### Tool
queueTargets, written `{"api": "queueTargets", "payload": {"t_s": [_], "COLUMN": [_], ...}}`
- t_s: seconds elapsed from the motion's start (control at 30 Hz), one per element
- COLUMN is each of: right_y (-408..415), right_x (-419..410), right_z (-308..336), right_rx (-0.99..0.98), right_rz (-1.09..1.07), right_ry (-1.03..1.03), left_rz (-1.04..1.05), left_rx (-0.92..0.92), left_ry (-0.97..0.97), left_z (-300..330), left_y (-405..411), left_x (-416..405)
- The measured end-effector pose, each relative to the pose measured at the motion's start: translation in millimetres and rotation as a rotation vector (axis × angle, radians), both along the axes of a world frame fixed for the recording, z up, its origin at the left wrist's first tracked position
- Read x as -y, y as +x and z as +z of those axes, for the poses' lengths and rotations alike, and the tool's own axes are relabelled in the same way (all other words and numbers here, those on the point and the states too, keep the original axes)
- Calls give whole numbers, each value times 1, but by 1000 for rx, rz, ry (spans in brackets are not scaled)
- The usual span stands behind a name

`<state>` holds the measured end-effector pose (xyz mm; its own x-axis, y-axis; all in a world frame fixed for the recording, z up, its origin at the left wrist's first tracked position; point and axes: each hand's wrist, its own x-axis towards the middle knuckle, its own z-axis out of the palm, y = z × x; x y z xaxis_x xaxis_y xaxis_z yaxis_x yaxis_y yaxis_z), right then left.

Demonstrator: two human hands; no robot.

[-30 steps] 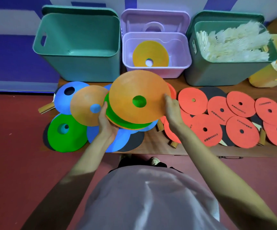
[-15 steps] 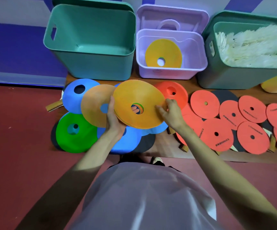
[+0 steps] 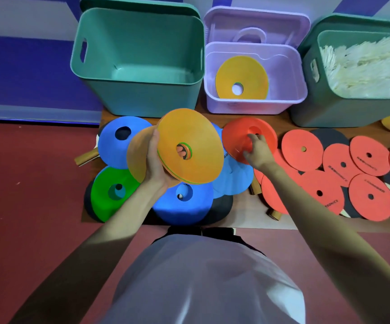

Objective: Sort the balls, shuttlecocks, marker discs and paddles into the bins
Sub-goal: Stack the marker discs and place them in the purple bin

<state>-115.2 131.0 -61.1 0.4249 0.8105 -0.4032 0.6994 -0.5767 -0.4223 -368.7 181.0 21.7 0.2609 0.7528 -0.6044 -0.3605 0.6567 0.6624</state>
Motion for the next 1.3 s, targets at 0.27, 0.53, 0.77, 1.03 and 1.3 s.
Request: {"api": "queueTargets", "payload": {"t_s": [0.27,0.53,0.77,1.03,1.3], "right_y": [-15,-42,-46,-36,-40], "right_x": [4,20,23,18,30], "right_z": [6,60,90,77,51], "right_rx": [115,20,-437,-519,-106], "right_rz": [-126,-298,-422,-347,-35], "right_ry": [89,451,701,497,433], "left_rz": [39,11,-25,-44,66], "left_rx": [-102,-112,-121,-19,-1], "left_ry": [101,75,-16,-69,36], "left_z": [1,1,-5,1,-9], "left_y": [-6,2,14,33,36], "left_x": [-9,-10,-11,9,20]}}
